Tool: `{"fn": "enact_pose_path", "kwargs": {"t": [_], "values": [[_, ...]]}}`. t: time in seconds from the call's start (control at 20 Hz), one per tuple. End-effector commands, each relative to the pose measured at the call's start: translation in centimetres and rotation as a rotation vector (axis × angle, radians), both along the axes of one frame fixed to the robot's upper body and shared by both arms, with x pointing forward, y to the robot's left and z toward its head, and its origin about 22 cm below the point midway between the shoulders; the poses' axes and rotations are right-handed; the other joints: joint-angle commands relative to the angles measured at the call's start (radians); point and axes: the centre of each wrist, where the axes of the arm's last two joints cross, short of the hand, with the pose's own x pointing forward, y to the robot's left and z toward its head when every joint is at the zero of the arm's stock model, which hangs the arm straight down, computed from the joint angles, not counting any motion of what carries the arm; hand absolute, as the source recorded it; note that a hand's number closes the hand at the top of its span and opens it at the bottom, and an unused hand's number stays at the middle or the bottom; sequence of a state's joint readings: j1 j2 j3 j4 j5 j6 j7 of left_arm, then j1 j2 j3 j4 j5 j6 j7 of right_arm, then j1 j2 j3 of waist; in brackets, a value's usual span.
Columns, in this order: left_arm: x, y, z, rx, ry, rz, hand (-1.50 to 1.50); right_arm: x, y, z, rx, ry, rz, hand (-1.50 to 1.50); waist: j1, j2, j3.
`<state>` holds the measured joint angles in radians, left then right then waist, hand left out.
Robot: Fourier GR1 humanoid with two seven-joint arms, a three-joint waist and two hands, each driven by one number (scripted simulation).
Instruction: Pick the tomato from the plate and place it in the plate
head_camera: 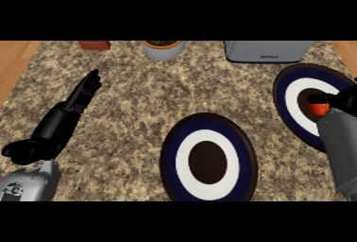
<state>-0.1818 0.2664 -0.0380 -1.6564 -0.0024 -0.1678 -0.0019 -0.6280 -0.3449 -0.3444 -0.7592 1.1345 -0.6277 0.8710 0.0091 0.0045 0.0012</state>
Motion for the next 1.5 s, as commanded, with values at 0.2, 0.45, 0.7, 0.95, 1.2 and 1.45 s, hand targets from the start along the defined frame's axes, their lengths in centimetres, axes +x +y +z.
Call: {"fn": "enact_pose_path", "kwargs": {"t": [0.2, 0.45, 0.7, 0.95, 1.2, 1.45], "values": [[-1.4, 2.0, 0.0, 0.008, -0.001, -0.015, 0.00, -0.8, -0.8, -0.2, -0.090, -0.246, 0.045, -1.50, 0.000, -0.004, -0.001], [-1.3, 0.9, -0.1, 0.005, 0.018, -0.007, 0.00, -0.4, 1.8, 1.8, -0.063, -0.477, 0.112, -1.50, -0.006, -0.008, 0.000], [-0.8, 1.1, -0.6, 0.016, 0.023, 0.023, 0.00, -1.8, 3.4, 3.4, 0.101, -0.738, 0.124, -1.50, -0.022, -0.009, 0.001], [-1.1, 1.1, -0.2, -0.001, 0.007, 0.042, 0.00, -7.4, 3.4, 3.8, 0.189, -0.905, 0.171, -1.50, -0.041, -0.015, 0.000], [-1.2, 2.3, 0.0, 0.010, 0.008, 0.018, 0.00, -13.8, 2.3, 3.4, 0.185, -0.989, 0.222, -1.50, -0.030, -0.010, -0.001], [-0.1, 1.9, -0.3, 0.019, 0.007, 0.022, 0.00, -19.4, 1.0, 1.5, 0.189, -0.980, 0.242, -1.50, -0.023, -0.006, -0.001]]}}
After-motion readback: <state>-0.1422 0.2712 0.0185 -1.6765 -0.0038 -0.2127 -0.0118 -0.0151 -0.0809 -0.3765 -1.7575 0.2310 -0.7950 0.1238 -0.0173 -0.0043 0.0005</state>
